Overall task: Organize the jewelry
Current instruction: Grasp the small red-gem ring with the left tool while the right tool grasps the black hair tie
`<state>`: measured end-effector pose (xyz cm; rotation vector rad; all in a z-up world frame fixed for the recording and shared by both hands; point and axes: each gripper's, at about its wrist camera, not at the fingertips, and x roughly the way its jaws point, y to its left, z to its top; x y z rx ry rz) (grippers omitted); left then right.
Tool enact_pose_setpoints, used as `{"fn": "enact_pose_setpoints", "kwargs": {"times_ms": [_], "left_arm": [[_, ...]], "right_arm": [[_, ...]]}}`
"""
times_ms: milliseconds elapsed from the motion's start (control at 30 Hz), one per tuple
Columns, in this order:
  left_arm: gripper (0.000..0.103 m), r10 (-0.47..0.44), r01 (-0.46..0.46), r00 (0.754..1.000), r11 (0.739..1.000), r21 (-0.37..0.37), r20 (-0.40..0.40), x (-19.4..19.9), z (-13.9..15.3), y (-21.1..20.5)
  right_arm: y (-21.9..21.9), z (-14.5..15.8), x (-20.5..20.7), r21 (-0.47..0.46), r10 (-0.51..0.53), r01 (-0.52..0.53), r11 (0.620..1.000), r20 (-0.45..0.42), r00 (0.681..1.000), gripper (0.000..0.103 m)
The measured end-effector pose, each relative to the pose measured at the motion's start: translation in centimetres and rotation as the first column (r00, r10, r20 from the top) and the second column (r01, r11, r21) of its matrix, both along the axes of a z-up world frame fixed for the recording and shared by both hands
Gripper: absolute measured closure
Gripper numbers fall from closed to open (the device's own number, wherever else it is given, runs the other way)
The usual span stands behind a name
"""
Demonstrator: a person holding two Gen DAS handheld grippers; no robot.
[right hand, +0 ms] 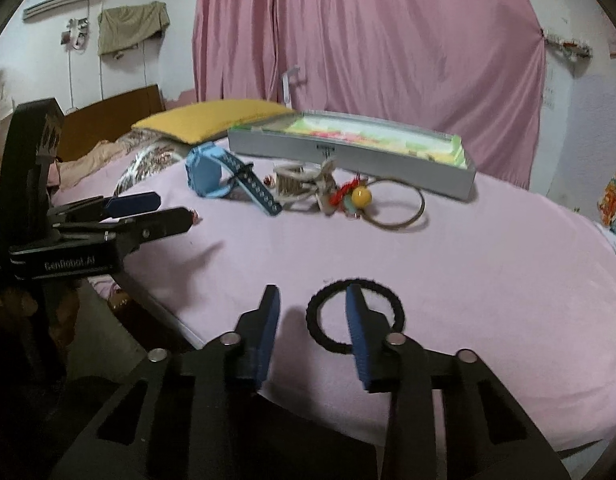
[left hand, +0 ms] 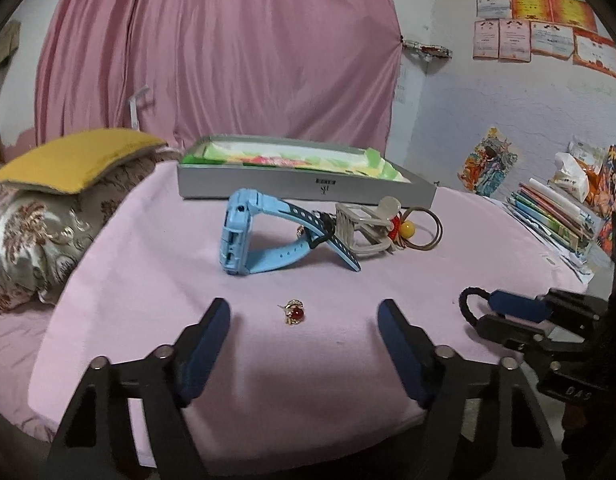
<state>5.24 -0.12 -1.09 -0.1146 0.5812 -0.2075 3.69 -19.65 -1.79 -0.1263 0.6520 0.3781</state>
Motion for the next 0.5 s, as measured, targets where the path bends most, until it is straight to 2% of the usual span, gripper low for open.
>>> {"fn": "enact_pose_setpoints", "kwargs": {"times_ms": [133,200,333,500], "left_arm": [[0.044,-0.017,0.016,0.999,1.000,-0.005,-0.037,1.0,-0.3,-0.2],[0.051,-0.026,0.026,0.998,1.000,-0.007,-0.061,1.5,-0.5,-0.3],[0.058,-0.033,0.032,0.996,0.999,-0.010,-0.077,1.9,-0.4,-0.3],[0.079,-0.041,0.041,0.994,0.999,-0.001,-0.098,2.4,-0.4,-0.5]], "right_arm": [[0.1,-0.2,0.9,-0.007,-0.010,0.010,1.000,-0.054,0.998,0.076],[0.1,-0.2,1.5,-0.006,-0.021,0.021,1.000,-0.073,0.997,0.079],[0.5,0.0,2.3,-0.011,-0.045,0.045,0.999,-0.097,0.994,0.081],[1.4,0.1,2.9,0.003,-0.054,0.055,0.999,-0.105,0.993,0.092]]}}
